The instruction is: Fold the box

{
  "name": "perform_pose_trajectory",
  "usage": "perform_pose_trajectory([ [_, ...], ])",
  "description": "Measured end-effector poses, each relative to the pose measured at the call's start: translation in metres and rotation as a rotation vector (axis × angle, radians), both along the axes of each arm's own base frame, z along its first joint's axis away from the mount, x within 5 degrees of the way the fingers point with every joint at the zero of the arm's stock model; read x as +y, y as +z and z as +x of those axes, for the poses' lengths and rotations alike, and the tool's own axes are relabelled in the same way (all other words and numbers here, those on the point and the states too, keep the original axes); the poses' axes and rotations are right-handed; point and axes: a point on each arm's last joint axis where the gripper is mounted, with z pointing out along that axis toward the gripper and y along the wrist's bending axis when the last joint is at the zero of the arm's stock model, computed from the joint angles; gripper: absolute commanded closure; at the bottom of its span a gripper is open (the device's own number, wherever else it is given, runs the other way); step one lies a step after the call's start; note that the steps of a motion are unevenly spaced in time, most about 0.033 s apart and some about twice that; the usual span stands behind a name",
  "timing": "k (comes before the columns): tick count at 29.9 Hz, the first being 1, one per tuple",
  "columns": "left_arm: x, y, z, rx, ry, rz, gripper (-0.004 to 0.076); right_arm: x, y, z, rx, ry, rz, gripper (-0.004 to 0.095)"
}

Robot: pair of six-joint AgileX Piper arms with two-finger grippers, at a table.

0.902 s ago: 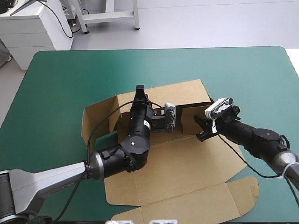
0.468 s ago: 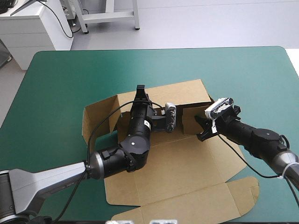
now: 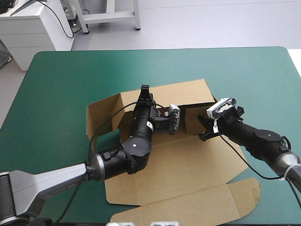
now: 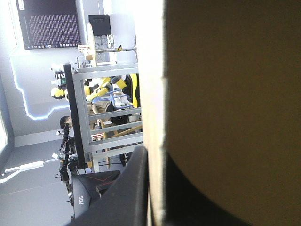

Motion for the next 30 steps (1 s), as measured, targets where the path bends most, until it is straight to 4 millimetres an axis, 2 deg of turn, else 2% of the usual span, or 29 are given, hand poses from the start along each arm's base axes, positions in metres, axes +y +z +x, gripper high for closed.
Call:
perform_pose_trajectory([
  [8, -0.0026, 0.0002, -0.0002, -0.006, -0.029, 0.001, 0.0729, -0.0045, 0.0013, 0.0032, -0.004, -0.054, -0.031, 0.0924],
  [12, -0.0034, 0.0002, -0.0004, -0.005, -0.037, 0.0, 0.0729, -0.0034, 0.0018, 0.003, -0.016, -0.029, -0.041, 0.0867],
  [15, -0.0034, 0.0002, -0.0004, -0.005, -0.038, -0.001, 0.0729, -0.003, 0.0021, 0.0028, -0.02, -0.018, -0.041, 0.0748],
  [21, -0.0035, 0.0002, -0.0004, -0.006, -0.038, 0.0, 0.0729, -0.0026, 0.002, 0.0029, -0.023, -0.013, -0.041, 0.033],
  [23, -0.0034, 0.0001, -0.0004, -0.005, -0.038, -0.001, 0.0729, -0.0022, 0.0022, 0.0028, -0.012, -0.023, -0.015, 0.0226],
  [26, -0.0033, 0.0001, -0.0004, -0.004, -0.037, -0.001, 0.0729, -0.0028, 0.0024, 0.0028, 0.021, -0.069, 0.042, 0.0141],
  [30, -0.0035, 0.0, -0.0005, -0.004, -0.038, -0.002, 0.0729, -0.0042, 0.0087, -0.002, 0.029, -0.09, 0.065, 0.0135],
])
